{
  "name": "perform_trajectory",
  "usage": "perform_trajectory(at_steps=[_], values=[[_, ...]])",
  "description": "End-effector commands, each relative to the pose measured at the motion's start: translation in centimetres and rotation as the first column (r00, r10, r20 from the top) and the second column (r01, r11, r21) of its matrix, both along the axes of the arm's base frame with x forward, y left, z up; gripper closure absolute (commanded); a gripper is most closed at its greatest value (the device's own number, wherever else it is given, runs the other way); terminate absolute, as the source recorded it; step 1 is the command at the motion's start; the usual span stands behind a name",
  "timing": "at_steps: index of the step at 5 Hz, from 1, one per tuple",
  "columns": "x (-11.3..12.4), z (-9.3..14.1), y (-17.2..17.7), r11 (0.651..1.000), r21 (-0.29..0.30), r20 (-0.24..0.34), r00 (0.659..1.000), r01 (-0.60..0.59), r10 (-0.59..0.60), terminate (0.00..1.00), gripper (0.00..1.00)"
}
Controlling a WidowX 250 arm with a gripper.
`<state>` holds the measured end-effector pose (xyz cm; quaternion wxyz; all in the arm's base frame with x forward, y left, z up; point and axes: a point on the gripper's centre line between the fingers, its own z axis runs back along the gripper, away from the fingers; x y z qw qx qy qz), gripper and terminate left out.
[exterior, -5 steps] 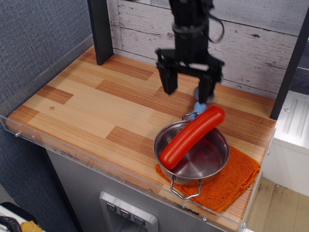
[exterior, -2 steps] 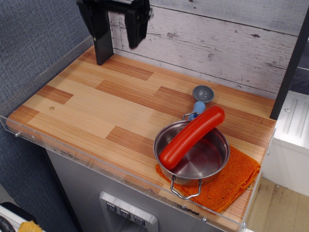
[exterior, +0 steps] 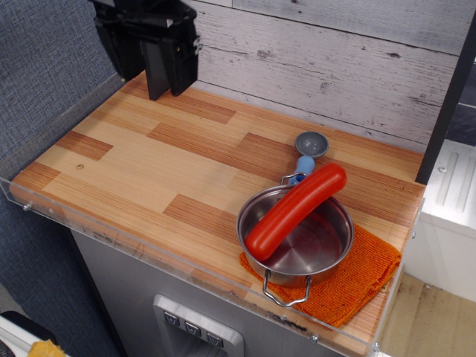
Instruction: Put the spoon above the pot.
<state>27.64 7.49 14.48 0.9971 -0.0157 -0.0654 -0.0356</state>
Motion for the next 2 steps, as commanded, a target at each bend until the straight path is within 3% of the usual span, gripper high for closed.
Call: perform_trajectory(at_steps=[1, 2], values=[[-0.55, 0.67, 0.49, 1.0, 0.007, 0.028, 1.0, -0.008, 0.007, 0.0, 0.0], [-0.55, 0.67, 0.49, 1.0, 0.007, 0.028, 1.0, -0.008, 0.007, 1.0, 0.0]])
